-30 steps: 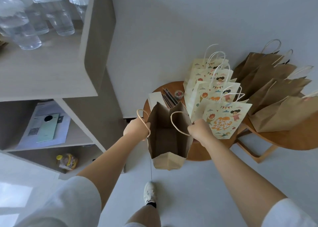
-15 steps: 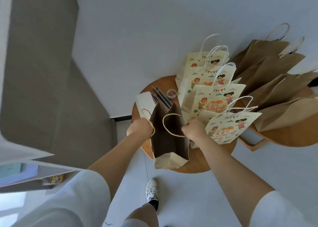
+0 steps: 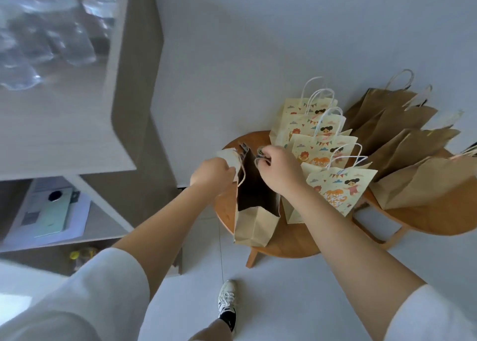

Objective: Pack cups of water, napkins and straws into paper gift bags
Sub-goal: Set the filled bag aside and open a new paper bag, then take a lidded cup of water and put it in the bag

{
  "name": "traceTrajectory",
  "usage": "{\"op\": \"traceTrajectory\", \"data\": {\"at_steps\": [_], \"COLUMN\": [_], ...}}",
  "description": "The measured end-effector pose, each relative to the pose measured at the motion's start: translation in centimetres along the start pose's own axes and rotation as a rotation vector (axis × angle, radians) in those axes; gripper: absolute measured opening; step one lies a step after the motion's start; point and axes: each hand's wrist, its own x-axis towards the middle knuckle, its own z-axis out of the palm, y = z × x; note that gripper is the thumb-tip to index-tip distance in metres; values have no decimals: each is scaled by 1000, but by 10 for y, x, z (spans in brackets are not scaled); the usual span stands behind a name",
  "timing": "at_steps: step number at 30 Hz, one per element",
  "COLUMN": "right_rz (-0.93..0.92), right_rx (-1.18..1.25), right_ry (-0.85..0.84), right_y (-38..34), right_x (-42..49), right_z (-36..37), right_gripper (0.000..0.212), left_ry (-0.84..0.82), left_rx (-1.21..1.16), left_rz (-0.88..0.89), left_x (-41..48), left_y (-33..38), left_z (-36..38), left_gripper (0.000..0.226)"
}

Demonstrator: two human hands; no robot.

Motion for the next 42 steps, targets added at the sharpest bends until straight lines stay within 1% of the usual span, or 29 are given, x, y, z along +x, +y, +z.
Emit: {"op": "traceTrajectory", "data": {"at_steps": [1,4,7,11,13,15,17,19,21,26,28,30,32,33,35,36,38,40,42], "right_rz": [-63,-229,-317,-446,-549,-681,-765,-816,-827,-745,-702,-634,-595,-595,-605,-598,-599,-622,-633], "right_rx": [-25,-72,-21,75,78,56,13,-65,-133,-214,-240,-216,-165,-149,-117,-103,-93,-87,-52], "right_ry": [17,23,9,19,92,160,177,154,109,-57,-78,-71,-28,8,56,54,51,56,69], "right_y": [-12,-48,-83,-135,-161,-189,-218,-249,-280,-356,-380,-400,-416,-422,-432,-435,-439,-438,-435], "right_x": [-6,-23,-37,-51,-53,-52,-44,-29,-10,45,66,84,99,105,116,120,128,134,133], "right_z": [-4,-9,-7,0,4,8,13,18,26,58,72,86,99,105,112,113,116,119,121], "right_gripper": [31,35,40,39,35,30,29,30,32,38,37,35,35,39,56,63,63,54,48], "left_ry": [27,135,241,355,430,470,481,492,516,565,546,520,538,551,560,551,541,559,583], "left_rx": [18,86,103,127,104,83,110,169,185,76,75,53,-102,-201,-376,-463,-578,-602,-596], "left_rz": [30,89,85,65,41,11,-15,-47,-80,-136,-118,-83,-95,-111,-102,-84,-49,-34,-31], "left_x": [-13,-49,-82,-111,-116,-115,-107,-92,-71,-9,12,35,60,73,94,101,112,117,118], "left_y": [-1,-8,-23,-50,-67,-84,-100,-118,-138,-187,-196,-200,-207,-212,-219,-222,-225,-227,-229], "left_z": [-8,-34,-66,-117,-142,-165,-189,-216,-244,-301,-317,-331,-345,-350,-354,-354,-348,-342,-338], "left_gripper": [31,31,33,29,29,30,31,31,33,56,61,62,71,76,82,83,76,58,49]}}
